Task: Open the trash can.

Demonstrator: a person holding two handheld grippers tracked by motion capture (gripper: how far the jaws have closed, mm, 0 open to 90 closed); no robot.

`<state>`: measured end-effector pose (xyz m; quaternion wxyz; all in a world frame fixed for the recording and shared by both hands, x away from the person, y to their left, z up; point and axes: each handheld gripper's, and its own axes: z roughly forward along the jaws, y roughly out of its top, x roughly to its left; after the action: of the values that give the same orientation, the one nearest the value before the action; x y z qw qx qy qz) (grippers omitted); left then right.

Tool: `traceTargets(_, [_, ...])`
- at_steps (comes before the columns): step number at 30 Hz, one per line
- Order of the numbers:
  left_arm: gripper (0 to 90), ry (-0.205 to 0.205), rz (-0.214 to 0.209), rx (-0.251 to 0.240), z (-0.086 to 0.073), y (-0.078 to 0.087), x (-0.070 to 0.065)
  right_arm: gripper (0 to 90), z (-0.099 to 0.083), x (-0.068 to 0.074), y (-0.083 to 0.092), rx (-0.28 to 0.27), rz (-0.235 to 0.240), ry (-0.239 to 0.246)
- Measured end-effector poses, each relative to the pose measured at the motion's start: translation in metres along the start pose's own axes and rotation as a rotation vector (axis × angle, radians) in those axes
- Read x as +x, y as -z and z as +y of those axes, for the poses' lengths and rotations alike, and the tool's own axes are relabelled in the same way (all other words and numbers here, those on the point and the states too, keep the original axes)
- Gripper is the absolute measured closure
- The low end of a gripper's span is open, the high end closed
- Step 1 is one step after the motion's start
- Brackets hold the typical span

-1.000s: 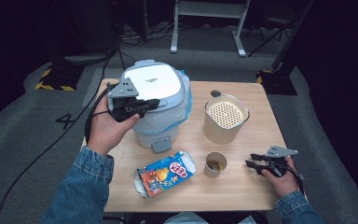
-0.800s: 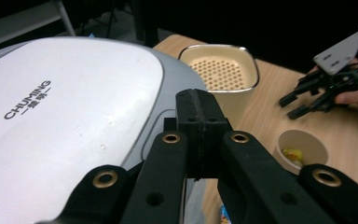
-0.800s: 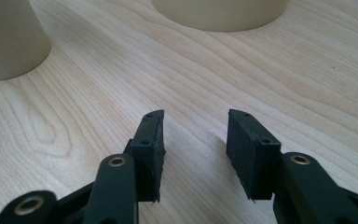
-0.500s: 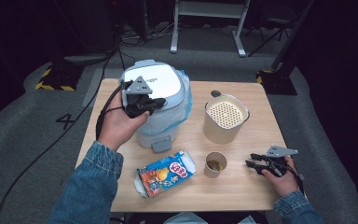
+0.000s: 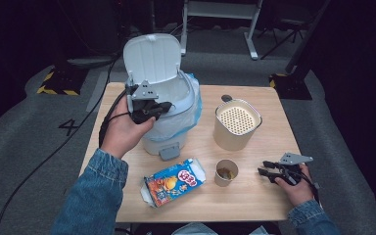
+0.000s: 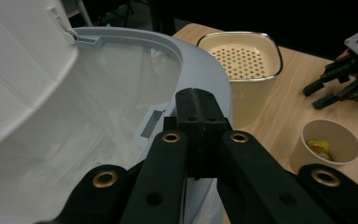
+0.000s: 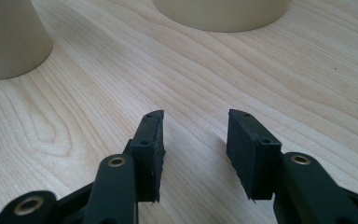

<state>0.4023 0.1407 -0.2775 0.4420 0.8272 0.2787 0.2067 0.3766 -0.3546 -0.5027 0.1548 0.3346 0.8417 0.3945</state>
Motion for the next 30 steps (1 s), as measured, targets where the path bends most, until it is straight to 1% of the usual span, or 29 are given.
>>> traceTargets(1, [90.0,0.0,0.001,0.001,0.0,0.0,0.0,56.4,0.0,0.0,0.0,0.001,0.001,0.0])
traceTargets(2, [90.0,0.027,-0.046,-0.01,-0.001,-0.001,0.001,56.3,0.0,0.0,0.0,0.001,0.0,0.001])
traceTargets(3, [90.0,0.042,-0.072,-0.019,-0.002,-0.002,0.002,56.3,0.0,0.0,0.0,0.0,0.001,0.001])
traceTargets(4, [90.0,0.051,-0.084,-0.028,-0.003,-0.002,0.002,56.3,0.0,0.0,0.0,0.001,0.001,0.001])
traceTargets(6, [89.8,0.046,-0.085,-0.033,-0.004,-0.003,0.001,56.0,0.0,0.0,0.0,0.001,0.002,0.002])
traceTargets(7, [85.7,0.053,-0.085,-0.042,-0.004,-0.001,-0.001,55.9,0.0,-0.001,0.0,0.001,0.002,0.003])
traceTargets(8, [82.2,0.052,-0.082,-0.034,-0.004,0.0,-0.004,55.7,0.0,0.0,0.0,0.001,0.001,0.003])
traceTargets(9, [79.8,0.045,-0.069,-0.031,-0.005,0.002,-0.007,55.6,0.0,0.0,-0.001,0.001,0.0,0.004])
traceTargets(10, [74.7,0.045,-0.069,-0.031,-0.005,0.002,-0.007,55.6,0.0,0.0,-0.001,0.001,0.0,0.004])
traceTargets(11, [74.7,0.033,-0.062,-0.034,-0.005,0.003,-0.009,55.5,0.001,0.0,-0.001,0.001,0.001,0.003])
traceTargets(14, [60.5,0.016,-0.075,-0.039,-0.01,0.006,-0.018,53.8,0.001,-0.001,-0.001,0.001,-0.001,0.005])
traceTargets(15, [58.8,0.016,-0.088,-0.039,-0.013,0.009,-0.021,53.6,0.001,-0.001,-0.001,0.002,-0.002,0.006])
traceTargets(17, [52.9,0.035,-0.09,-0.052,-0.019,0.011,-0.024,52.4,0.001,-0.001,-0.002,0.002,-0.004,0.003])
traceTargets(19, [52.3,0.03,-0.101,-0.049,-0.025,0.014,-0.025,51.2,0.002,-0.001,-0.002,0.003,-0.009,0.001])
traceTargets(20, [50.7,0.042,-0.118,-0.054,-0.028,0.015,-0.025,51.0,0.002,0.0,-0.002,0.003,-0.01,0.001])
traceTargets(21, [49.5,0.045,-0.13,-0.054,-0.032,0.016,-0.025,50.9,0.002,-0.001,-0.002,0.004,-0.01,0.001])
traceTargets(23, [49.1,0.055,-0.149,-0.041,-0.039,0.016,-0.027,50.9,0.002,-0.001,-0.002,0.004,-0.01,0.0])
traceTargets(25, [48.2,0.06,-0.151,-0.023,-0.046,0.016,-0.029,50.5,0.002,-0.001,-0.002,0.005,-0.01,0.001])
traceTargets(26, [47.5,0.056,-0.147,-0.011,-0.049,0.016,-0.03,50.2,0.002,-0.001,-0.002,0.005,-0.01,0.001])
traceTargets(28, [46.5,0.063,-0.162,-0.001,-0.056,0.015,-0.033,49.4,0.002,0.0,-0.002,0.005,-0.012,0.002])
traceTargets(29, [46.5,0.063,-0.162,-0.001,-0.056,0.015,-0.033,49.4,0.002,0.0,-0.002,0.005,-0.012,0.002])
traceTargets(30, [46.5,0.073,-0.167,0.003,-0.061,0.014,-0.035,49.3,0.002,0.0,-0.002,0.005,-0.013,0.002])
